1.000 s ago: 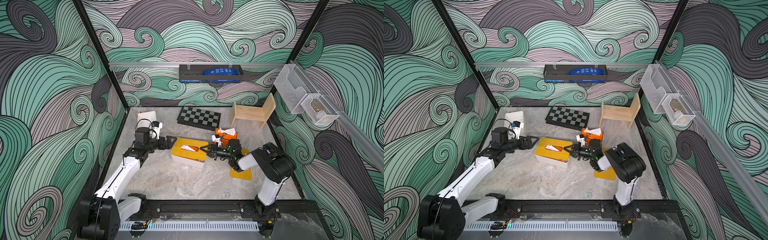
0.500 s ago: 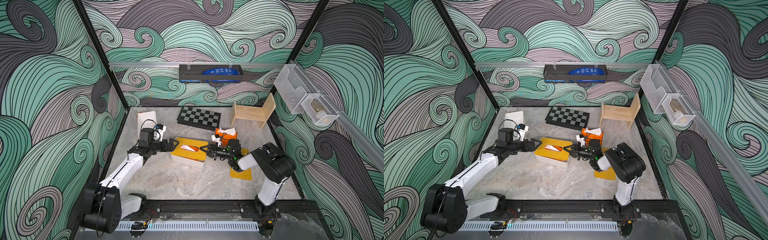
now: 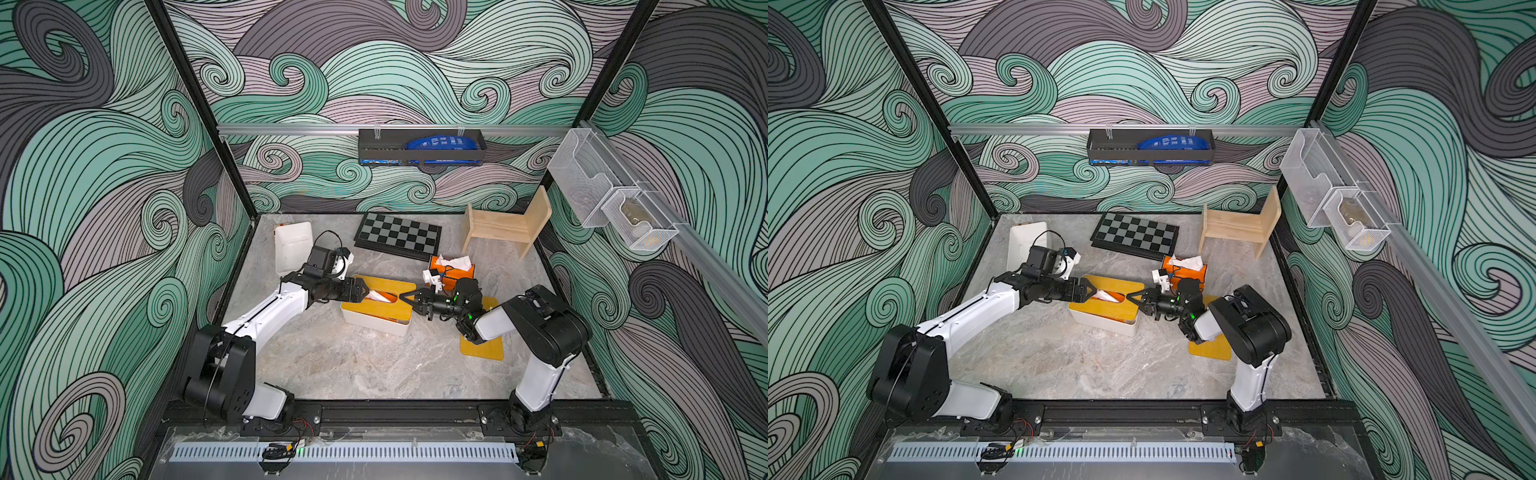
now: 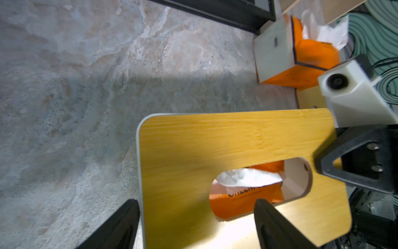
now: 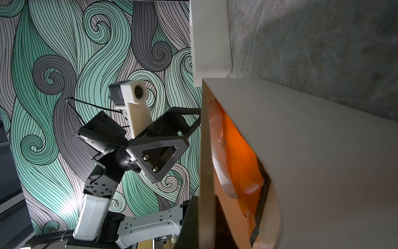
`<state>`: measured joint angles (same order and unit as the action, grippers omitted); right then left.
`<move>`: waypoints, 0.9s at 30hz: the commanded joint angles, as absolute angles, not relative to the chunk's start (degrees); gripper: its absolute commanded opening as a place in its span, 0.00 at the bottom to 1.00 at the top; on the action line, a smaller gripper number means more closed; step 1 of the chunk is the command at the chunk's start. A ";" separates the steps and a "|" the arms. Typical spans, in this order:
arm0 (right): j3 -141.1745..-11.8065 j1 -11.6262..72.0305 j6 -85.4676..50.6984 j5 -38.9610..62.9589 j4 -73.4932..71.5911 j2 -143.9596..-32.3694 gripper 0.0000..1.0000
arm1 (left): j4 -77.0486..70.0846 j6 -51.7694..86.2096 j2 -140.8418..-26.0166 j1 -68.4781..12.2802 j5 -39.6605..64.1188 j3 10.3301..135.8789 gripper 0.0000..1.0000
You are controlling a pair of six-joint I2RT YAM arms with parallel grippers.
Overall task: Put the tissue paper into the tissue box
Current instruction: Close the box lid on the tissue box.
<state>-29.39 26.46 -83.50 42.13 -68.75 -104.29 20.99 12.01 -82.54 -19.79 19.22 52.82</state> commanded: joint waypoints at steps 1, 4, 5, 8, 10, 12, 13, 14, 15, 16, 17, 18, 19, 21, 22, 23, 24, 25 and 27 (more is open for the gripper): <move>-30.32 26.89 -82.88 41.22 -69.04 -103.80 0.00 | 24.73 11.33 -83.16 -20.76 14.94 55.06 0.86; -30.32 26.89 -82.94 41.29 -69.25 -103.96 0.00 | 25.04 11.34 -82.73 -21.17 13.00 55.44 0.86; -30.32 26.89 -83.05 41.32 -69.39 -103.97 0.00 | 25.04 11.34 -82.62 -21.27 12.64 55.55 0.85; -30.26 26.95 -83.31 41.38 -69.90 -104.15 0.00 | 25.37 11.34 -83.10 -21.53 12.17 55.72 0.84; -30.15 26.95 -83.46 41.39 -70.20 -104.33 0.00 | 25.53 11.29 -83.49 -21.68 11.91 55.81 0.82; -30.15 26.98 -83.65 41.42 -70.58 -104.57 0.00 | 25.73 11.34 -83.80 -21.79 11.72 55.90 0.79; -30.06 26.98 -83.76 41.39 -70.85 -104.66 0.00 | 25.75 11.34 -83.94 -21.88 11.78 55.90 0.78; -30.06 27.02 -83.81 41.42 -71.01 -104.72 0.00 | 25.77 11.38 -84.10 -21.96 11.65 55.90 0.77; -30.06 26.99 -84.00 41.48 -71.18 -104.88 0.00 | 25.79 11.34 -84.15 -21.97 11.56 55.99 0.76; -29.97 27.05 -84.10 41.48 -71.44 -104.85 0.00 | 25.91 11.39 -84.22 -22.06 11.60 55.99 0.75; -29.97 27.04 -84.10 41.47 -71.58 -104.94 0.00 | 25.86 11.42 -84.32 -22.12 11.60 55.99 0.75; -29.97 27.14 -84.20 41.56 -71.67 -105.01 0.00 | 25.92 11.43 -84.50 -22.14 11.60 56.03 0.74; -29.92 27.15 -84.23 41.48 -71.74 -105.03 0.00 | 26.01 11.49 -84.70 -22.23 11.60 56.07 0.74; -29.88 27.17 -84.36 41.50 -71.84 -105.03 0.00 | 26.01 11.60 -84.90 -22.39 11.60 56.21 0.74; -29.88 27.22 -84.37 41.40 -71.89 -105.03 0.00 | 26.01 11.60 -84.99 -22.49 11.60 56.25 0.74; -29.88 27.23 -84.37 41.48 -71.90 -105.03 0.00 | 25.95 11.66 -85.15 -22.57 11.45 56.25 0.74; -29.88 27.24 -84.30 41.37 -71.90 -105.03 0.00 | 26.01 11.69 -85.25 -22.61 11.37 56.33 0.74; -29.88 27.24 -84.32 41.40 -71.95 -105.10 0.00 | 26.05 11.77 -85.41 -22.67 11.34 56.34 0.74; -29.97 27.33 -84.34 41.40 -72.02 -105.14 0.00 | 26.14 11.85 -85.68 -22.76 11.08 56.36 0.71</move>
<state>-29.36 26.96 -83.94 42.02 -69.23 -104.38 24.01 12.05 -84.66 -22.02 12.23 54.65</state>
